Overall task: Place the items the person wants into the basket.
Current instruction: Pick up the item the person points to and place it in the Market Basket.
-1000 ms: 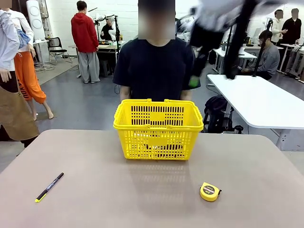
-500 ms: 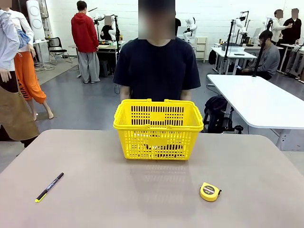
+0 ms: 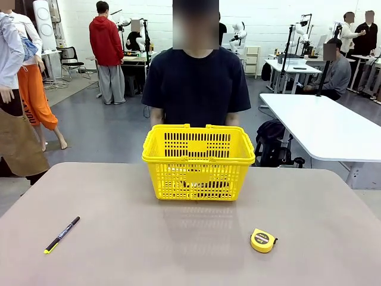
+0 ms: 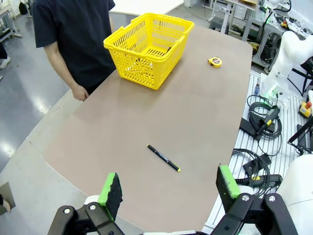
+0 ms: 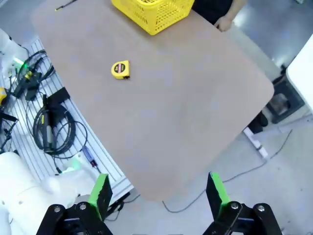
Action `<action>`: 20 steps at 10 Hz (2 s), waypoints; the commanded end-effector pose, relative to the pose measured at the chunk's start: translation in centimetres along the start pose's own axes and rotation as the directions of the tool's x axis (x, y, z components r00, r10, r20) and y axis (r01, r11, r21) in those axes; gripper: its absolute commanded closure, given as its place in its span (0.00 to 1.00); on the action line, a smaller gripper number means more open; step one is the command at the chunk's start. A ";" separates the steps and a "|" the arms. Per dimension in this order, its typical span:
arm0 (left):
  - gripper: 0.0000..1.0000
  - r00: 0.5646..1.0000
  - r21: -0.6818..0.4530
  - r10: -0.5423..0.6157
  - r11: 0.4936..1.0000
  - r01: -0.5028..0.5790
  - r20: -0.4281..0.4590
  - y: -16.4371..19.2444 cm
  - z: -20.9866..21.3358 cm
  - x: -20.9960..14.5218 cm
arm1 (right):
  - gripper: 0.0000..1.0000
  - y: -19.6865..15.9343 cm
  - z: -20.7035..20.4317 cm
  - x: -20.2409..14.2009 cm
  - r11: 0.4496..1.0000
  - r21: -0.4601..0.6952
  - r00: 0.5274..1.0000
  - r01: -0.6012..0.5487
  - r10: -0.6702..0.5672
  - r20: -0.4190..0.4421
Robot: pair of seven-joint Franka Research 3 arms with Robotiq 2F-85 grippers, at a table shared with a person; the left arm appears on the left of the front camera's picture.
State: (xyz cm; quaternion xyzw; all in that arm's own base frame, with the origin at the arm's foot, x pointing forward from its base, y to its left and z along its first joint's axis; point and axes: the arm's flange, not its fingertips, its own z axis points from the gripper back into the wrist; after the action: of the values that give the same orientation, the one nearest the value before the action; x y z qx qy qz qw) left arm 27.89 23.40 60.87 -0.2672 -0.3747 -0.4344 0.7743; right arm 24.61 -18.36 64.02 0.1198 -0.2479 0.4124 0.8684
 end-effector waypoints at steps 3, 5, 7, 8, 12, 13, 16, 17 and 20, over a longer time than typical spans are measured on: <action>0.00 1.000 -0.002 -0.020 1.000 0.020 0.017 -0.1 0.1 -0.1 | 0.00 1.0 0.2 -1.1 1.000 -0.006 1.000 0.006 -0.005 0.008; 0.00 1.000 -0.002 -0.020 1.000 0.020 0.017 -0.1 0.1 -0.1 | 0.00 0.1 0.6 -0.6 1.000 -0.007 1.000 0.022 -0.022 -0.003; 0.00 1.000 -0.002 -0.020 1.000 0.020 0.017 -0.1 0.1 -0.1 | 0.00 -3.8 4.7 0.7 0.937 0.040 0.887 -0.348 0.315 0.337; 0.00 1.000 -0.002 -0.020 1.000 0.020 0.017 -0.1 0.1 -0.1 | 0.00 -5.3 5.2 0.5 0.914 0.057 0.826 -0.403 0.336 0.454; 0.00 1.000 -0.002 -0.020 1.000 0.020 0.017 -0.1 0.1 -0.1 | 0.00 -11.7 1.8 -3.5 0.830 0.200 0.737 -0.521 0.318 0.597; 0.00 1.000 -0.002 -0.020 1.000 0.020 0.017 -0.1 0.1 -0.1 | 0.00 -12.4 0.7 -4.9 0.825 0.197 0.725 -0.530 0.321 0.609; 0.00 1.000 -0.002 -0.020 1.000 0.020 0.017 -0.1 0.1 -0.1 | 0.00 -11.0 -1.8 -7.6 0.829 0.241 0.768 -0.504 0.302 0.565; 0.00 1.000 -0.002 -0.020 1.000 0.020 0.017 -0.1 0.1 -0.1 | 0.00 -10.3 -2.3 -8.2 0.858 0.202 0.781 -0.472 0.301 0.547; 0.00 1.000 -0.002 -0.020 1.000 0.020 0.017 -0.1 0.1 -0.1 | 0.00 -9.0 -2.4 -9.1 0.930 0.118 0.814 -0.349 0.239 0.529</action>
State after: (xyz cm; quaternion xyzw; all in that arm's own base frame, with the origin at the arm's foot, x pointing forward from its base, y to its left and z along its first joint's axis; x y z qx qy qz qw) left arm 27.88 23.41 60.86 -0.2672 -0.3747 -0.4343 0.7744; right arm 28.20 -31.44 57.34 0.2920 -0.4207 0.5389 0.6689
